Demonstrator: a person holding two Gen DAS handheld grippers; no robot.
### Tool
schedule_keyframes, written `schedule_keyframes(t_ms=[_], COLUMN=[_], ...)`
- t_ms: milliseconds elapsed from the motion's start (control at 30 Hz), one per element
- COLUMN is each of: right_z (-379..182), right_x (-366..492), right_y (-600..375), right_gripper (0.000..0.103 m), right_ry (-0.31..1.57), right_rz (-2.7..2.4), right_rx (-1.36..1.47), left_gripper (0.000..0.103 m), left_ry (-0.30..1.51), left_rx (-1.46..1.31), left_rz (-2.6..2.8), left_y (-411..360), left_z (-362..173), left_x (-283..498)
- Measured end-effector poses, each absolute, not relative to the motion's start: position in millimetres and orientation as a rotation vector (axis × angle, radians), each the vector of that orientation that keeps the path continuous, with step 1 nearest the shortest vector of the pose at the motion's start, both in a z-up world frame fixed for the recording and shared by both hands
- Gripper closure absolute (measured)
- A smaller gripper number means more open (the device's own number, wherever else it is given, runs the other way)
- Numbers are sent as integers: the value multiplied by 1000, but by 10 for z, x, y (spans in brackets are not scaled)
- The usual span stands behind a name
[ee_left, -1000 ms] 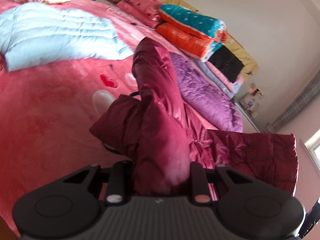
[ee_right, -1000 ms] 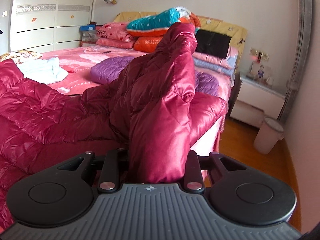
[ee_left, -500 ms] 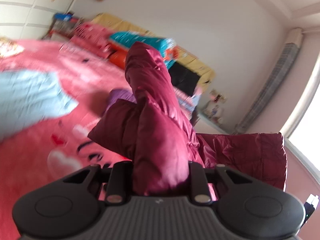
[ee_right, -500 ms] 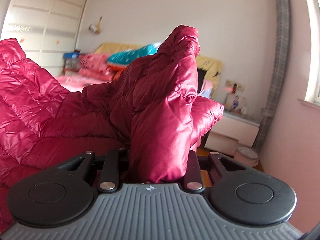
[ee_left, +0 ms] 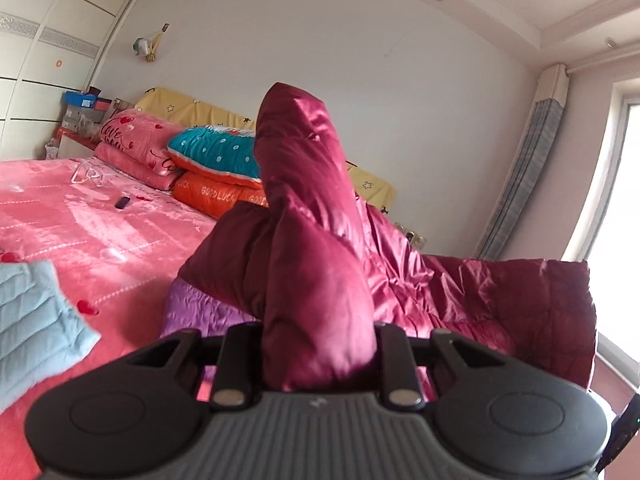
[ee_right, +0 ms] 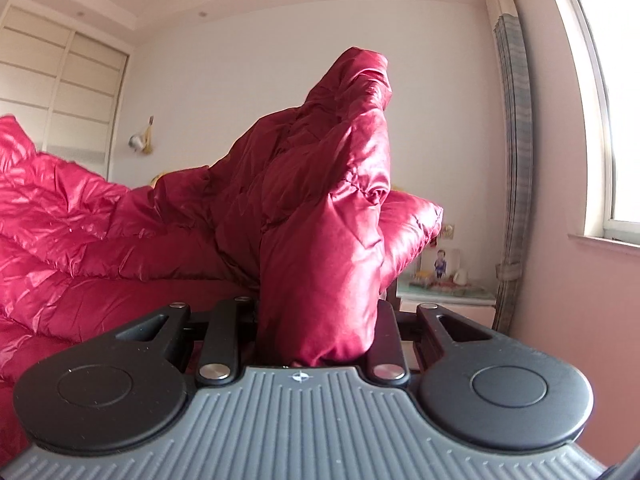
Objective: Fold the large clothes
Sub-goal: 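Carry the folded magenta jacket with both grippers toward the purple quilt, then lay the jacket on the folded purple quilt and open both grippers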
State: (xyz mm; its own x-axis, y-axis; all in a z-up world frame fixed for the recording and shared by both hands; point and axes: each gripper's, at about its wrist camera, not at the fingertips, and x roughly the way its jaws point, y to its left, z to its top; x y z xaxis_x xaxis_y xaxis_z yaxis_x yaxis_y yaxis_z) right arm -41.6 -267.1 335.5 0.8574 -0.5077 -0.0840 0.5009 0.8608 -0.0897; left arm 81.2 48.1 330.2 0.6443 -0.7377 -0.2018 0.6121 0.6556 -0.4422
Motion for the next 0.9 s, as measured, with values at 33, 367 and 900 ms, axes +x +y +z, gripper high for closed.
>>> schedule_keyframes(t_ms=[33,367,900], right_z=[3388,3268,2050], right_x=[-314,1196,3210], right_y=[-2742,-3673,-4970], right_gripper=[73,73,73], right_ry=[101,65,322], right_rz=[-531,-571,-628], right_rx=[-66,-57,63], left_gripper=[79,79,78], left_ry=[385,304,476], left_rx=[-354,-265,-180], left_rz=[-785,-786,-673], left_y=[423,-383,-1615], left_z=[3317,3298,2391], left_x=[936,2194,3586])
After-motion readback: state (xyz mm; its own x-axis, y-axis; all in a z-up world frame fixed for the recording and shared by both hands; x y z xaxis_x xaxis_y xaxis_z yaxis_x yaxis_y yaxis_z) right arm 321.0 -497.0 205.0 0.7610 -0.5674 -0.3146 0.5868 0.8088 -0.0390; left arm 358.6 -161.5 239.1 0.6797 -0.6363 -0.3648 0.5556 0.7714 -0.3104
